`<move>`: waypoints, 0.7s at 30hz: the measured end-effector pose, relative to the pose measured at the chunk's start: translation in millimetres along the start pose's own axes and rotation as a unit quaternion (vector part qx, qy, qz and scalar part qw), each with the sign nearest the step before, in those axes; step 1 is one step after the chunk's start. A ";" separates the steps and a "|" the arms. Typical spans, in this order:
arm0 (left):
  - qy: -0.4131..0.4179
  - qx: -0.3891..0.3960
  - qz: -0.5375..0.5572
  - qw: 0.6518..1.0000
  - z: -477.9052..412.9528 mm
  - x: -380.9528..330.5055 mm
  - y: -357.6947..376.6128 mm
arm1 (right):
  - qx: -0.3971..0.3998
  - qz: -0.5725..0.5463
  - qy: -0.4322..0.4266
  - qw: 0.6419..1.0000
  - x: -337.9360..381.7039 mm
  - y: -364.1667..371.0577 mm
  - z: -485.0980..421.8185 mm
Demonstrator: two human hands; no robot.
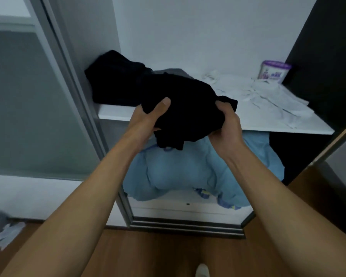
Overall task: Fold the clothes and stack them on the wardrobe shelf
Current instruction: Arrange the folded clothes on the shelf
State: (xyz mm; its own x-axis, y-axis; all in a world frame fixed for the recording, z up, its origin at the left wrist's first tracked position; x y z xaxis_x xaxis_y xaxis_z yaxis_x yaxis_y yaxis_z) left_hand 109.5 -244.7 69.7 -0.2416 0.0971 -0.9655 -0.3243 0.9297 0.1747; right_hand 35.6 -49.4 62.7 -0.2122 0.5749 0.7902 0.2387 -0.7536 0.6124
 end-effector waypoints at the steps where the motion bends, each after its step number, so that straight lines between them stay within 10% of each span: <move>1: 0.019 -0.007 -0.002 1.000 -12.8 -8.4 -0.4 | 0.004 -0.008 -0.011 1.000 6.7 6.0 -11.3; 12: 0.121 -0.002 0.024 0.992 -196.9 -63.5 11.0 | 0.113 -0.050 -0.128 0.984 73.6 66.1 -192.6; 18: -0.161 -0.079 -0.262 0.948 -240.7 20.5 -28.8 | 0.027 0.312 0.079 0.946 -3.0 -9.5 -274.9; 21: -0.123 -0.125 -0.323 0.930 -261.9 24.6 -34.2 | 0.033 0.395 0.132 0.909 -13.2 -21.6 -301.9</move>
State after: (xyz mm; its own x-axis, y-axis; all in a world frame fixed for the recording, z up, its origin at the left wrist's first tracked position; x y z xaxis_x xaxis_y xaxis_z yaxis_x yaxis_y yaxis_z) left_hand -124.9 -367.1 90.6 0.2844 -0.3458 -0.8941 -0.5395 0.7132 -0.4475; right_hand -252.9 -137.0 32.2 -0.1675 -0.2401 0.9562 0.4695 -0.8723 -0.1367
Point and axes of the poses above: each hand's wrist, its own z-axis away from the middle knuckle, its own y-axis out of the palm, x = y × z, the point moved 6 cm from there along -z, towards the middle knuckle, and after that the axes turned 2 degrees about y, right-handed, at the moved point
